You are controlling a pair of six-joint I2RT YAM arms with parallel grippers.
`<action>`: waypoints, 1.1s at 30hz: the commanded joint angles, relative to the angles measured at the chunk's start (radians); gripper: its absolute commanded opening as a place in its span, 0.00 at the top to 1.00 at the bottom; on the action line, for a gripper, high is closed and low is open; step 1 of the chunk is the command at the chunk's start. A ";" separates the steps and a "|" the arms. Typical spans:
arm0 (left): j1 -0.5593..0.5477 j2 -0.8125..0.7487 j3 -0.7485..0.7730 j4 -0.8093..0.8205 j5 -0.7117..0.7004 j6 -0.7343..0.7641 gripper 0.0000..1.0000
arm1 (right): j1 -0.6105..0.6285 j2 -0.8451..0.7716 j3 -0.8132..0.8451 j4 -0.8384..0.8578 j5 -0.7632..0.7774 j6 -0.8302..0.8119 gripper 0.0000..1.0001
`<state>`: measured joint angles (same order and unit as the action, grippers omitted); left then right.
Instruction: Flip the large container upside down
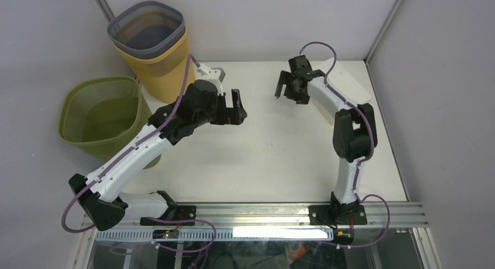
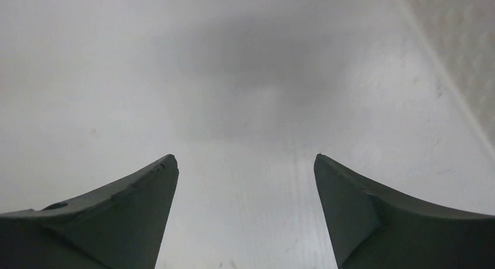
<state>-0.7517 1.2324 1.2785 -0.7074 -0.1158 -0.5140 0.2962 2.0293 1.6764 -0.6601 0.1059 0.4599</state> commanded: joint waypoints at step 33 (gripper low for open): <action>0.450 0.022 0.554 -0.596 -0.689 0.128 0.01 | 0.172 -0.398 -0.355 0.158 -0.024 -0.023 0.08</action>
<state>-0.3447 1.2812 1.7851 -1.3891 -0.8021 -0.5022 0.4885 1.5459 1.2541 -0.5346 -0.0132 0.4938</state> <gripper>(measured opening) 0.989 0.915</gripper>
